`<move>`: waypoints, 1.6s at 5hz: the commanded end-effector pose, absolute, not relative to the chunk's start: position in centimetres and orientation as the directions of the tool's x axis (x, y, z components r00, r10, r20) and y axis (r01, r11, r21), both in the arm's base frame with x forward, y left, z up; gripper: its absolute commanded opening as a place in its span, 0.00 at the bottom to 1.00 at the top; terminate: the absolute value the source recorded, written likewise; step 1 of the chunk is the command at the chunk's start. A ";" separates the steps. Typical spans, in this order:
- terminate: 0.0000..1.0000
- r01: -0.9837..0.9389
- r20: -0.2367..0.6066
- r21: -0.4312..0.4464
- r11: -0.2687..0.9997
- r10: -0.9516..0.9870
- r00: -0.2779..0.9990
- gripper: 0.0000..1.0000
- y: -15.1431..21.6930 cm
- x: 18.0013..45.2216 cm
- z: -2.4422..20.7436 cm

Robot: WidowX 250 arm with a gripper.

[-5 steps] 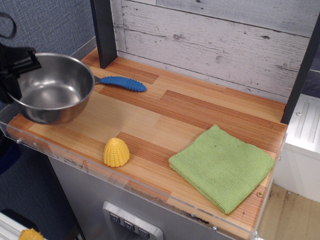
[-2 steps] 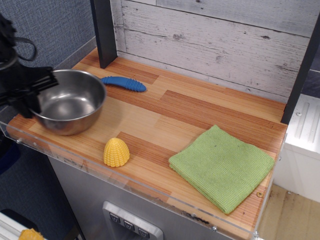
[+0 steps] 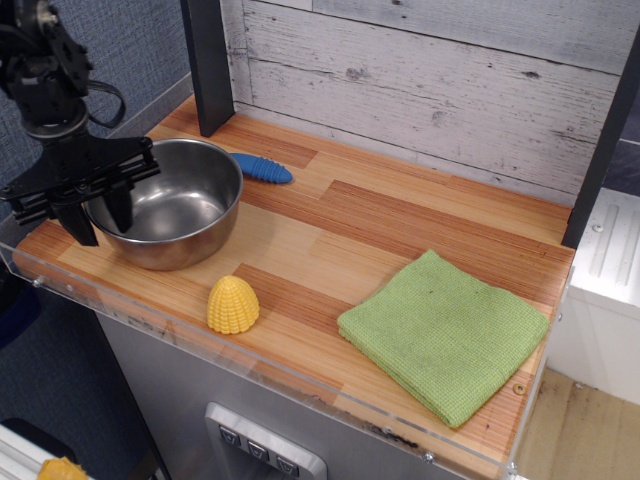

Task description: Move the pot to the bottom left corner of the table.

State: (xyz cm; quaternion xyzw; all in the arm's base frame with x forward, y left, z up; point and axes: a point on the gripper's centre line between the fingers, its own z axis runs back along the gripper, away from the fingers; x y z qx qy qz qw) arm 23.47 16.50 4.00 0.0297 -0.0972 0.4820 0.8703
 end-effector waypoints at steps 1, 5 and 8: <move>0.00 -0.840 0.235 -0.029 0.542 0.820 0.521 1.00 15.8 24.2 5.9; 0.00 -0.813 0.339 -0.121 0.570 0.793 0.506 1.00 17.6 23.0 15.1; 0.00 -0.789 0.349 -0.125 0.601 0.771 0.532 1.00 17.3 22.4 16.5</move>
